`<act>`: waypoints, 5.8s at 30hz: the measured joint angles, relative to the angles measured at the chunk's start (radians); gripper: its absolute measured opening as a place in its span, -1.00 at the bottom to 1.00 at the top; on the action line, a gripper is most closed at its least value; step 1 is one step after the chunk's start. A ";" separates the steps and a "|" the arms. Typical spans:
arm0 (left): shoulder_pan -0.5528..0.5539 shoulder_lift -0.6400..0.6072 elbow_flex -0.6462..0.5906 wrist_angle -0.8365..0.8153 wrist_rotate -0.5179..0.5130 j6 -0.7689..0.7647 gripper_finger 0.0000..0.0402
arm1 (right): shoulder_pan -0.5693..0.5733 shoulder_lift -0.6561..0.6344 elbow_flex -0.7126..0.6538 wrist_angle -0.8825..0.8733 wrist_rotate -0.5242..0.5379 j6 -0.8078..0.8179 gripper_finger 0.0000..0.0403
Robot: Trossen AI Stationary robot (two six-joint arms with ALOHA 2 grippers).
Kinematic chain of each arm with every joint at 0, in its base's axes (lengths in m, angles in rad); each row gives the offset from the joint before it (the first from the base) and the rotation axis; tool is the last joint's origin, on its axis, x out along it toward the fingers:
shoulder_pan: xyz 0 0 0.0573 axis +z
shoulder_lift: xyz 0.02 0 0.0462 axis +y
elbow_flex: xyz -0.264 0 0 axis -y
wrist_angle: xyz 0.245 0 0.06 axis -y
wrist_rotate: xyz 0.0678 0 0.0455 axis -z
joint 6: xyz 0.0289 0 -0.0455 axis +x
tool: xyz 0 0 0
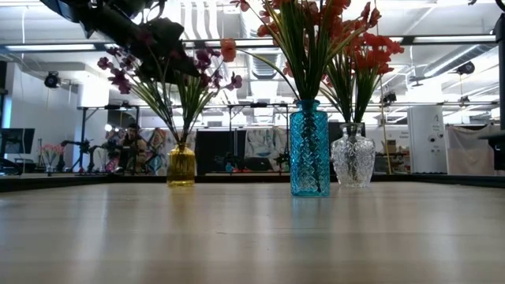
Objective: Sort flowers into vase by color
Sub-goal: Put the violet flowers into the yellow vase
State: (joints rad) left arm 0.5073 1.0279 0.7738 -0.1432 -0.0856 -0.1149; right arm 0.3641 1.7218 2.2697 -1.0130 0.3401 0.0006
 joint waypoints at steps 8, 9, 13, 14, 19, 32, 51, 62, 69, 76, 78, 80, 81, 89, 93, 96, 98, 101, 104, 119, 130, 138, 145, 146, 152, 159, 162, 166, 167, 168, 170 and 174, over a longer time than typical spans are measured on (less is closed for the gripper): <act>0.000 0.000 0.000 0.000 0.000 0.047 0.32 | 0.000 0.000 0.000 0.000 0.000 0.000 0.45; 0.000 0.000 0.000 0.000 0.000 0.054 0.32 | 0.000 0.000 0.000 0.000 0.000 0.000 0.45; 0.000 0.000 0.000 0.000 -0.006 0.073 0.32 | 0.000 0.000 0.000 0.000 0.000 0.000 0.45; 0.000 0.000 0.000 0.001 -0.007 0.074 0.32 | 0.000 0.000 0.000 0.000 0.000 0.000 0.45; 0.000 0.000 0.000 0.001 -0.010 0.074 0.34 | 0.000 0.000 0.000 0.000 0.000 0.000 0.45; 0.000 -0.005 0.000 0.002 -0.011 0.048 0.54 | 0.000 0.000 0.000 0.000 0.000 0.000 0.45; 0.000 -0.024 0.000 0.054 -0.010 -0.090 0.56 | 0.000 0.000 0.000 0.000 0.000 0.019 0.45; -0.001 -0.020 0.000 0.053 -0.008 0.156 0.56 | 0.000 0.000 0.000 0.000 0.001 0.027 0.45; -0.002 -0.022 0.000 0.051 -0.007 0.198 0.56 | 0.000 0.000 0.000 0.000 0.001 0.026 0.45; -0.003 -0.024 0.000 0.029 -0.007 0.375 0.56 | 0.000 0.000 0.000 0.000 0.001 0.025 0.45; -0.006 -0.023 0.000 0.031 -0.007 0.404 0.56 | 0.000 0.000 0.000 0.000 0.001 0.025 0.45; -0.009 -0.022 0.000 0.030 -0.008 0.419 0.56 | 0.000 0.000 0.000 0.000 0.001 0.025 0.45; -0.011 -0.022 0.000 0.031 -0.006 0.417 0.56 | 0.000 0.000 0.000 0.000 0.001 0.024 0.45; -0.011 -0.025 0.000 0.040 -0.003 0.220 0.56 | 0.000 0.000 0.000 0.000 0.001 0.022 0.45; -0.011 -0.026 0.000 0.046 -0.003 0.137 0.56 | 0.000 0.000 0.000 0.000 0.001 0.022 0.45; -0.010 -0.026 0.000 0.063 -0.007 0.079 0.56 | 0.000 0.000 0.000 0.000 0.001 0.024 0.45; -0.010 -0.028 0.000 0.081 -0.009 0.043 0.56 | 0.000 0.000 0.000 0.000 0.001 0.025 0.45; -0.010 -0.030 0.000 0.109 -0.010 -0.011 0.56 | 0.000 0.000 0.000 0.000 0.001 0.026 0.45; -0.010 -0.033 0.000 0.126 -0.011 -0.094 0.56 | 0.000 0.000 0.000 0.000 0.001 0.030 0.45; -0.010 -0.032 0.000 0.127 -0.011 -0.205 0.56 | -0.018 0.008 -0.018 0.057 0.036 0.003 0.45; -0.010 -0.031 0.000 0.115 -0.010 -0.105 0.56 | -0.087 0.060 -0.057 0.210 0.205 -0.083 0.45; -0.010 -0.031 0.000 0.113 -0.006 0.203 0.56 | -0.290 0.069 -0.057 0.289 0.037 -0.180 0.45; -0.011 -0.031 0.000 0.125 -0.006 0.295 0.56 | -0.509 0.069 -0.060 0.317 -0.293 -0.177 0.45; -0.011 -0.031 0.000 0.129 -0.006 0.276 0.56 | -0.530 0.069 -0.061 0.322 -0.318 -0.176 0.45; -0.010 -0.027 0.000 0.147 -0.007 0.072 0.56 | -0.580 0.069 -0.070 0.294 -0.368 -0.213 0.45; -0.011 -0.014 0.000 0.128 -0.008 -0.019 0.56 | -0.581 0.051 -0.071 0.212 -0.387 -0.321 0.45; -0.011 -0.013 0.000 0.129 -0.008 -0.063 0.56 | -0.582 0.051 -0.071 0.204 -0.479 -0.329 0.45; -0.011 -0.011 0.000 0.128 -0.010 -0.025 0.56 | -0.572 0.029 -0.072 0.168 -0.498 -0.299 0.45; -0.011 -0.011 0.000 0.129 -0.010 -0.032 0.56 | -0.571 0.019 -0.072 0.163 -0.498 -0.283 0.45; -0.011 -0.011 0.000 0.130 -0.009 -0.036 0.56 | -0.571 0.009 -0.071 0.161 -0.498 -0.277 0.45; -0.011 -0.011 0.000 0.133 0.002 -0.027 0.56 | -0.571 -0.002 -0.071 0.156 -0.499 -0.288 0.45; -0.011 -0.011 0.000 0.152 0.018 0.026 0.56 | -0.568 0.018 -0.076 0.175 -0.498 -0.396 0.45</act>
State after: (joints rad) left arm 0.4961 1.0172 0.7742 0.0085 -0.0681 -0.0893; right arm -0.2042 1.7394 2.1940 -0.8384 -0.1581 -0.3955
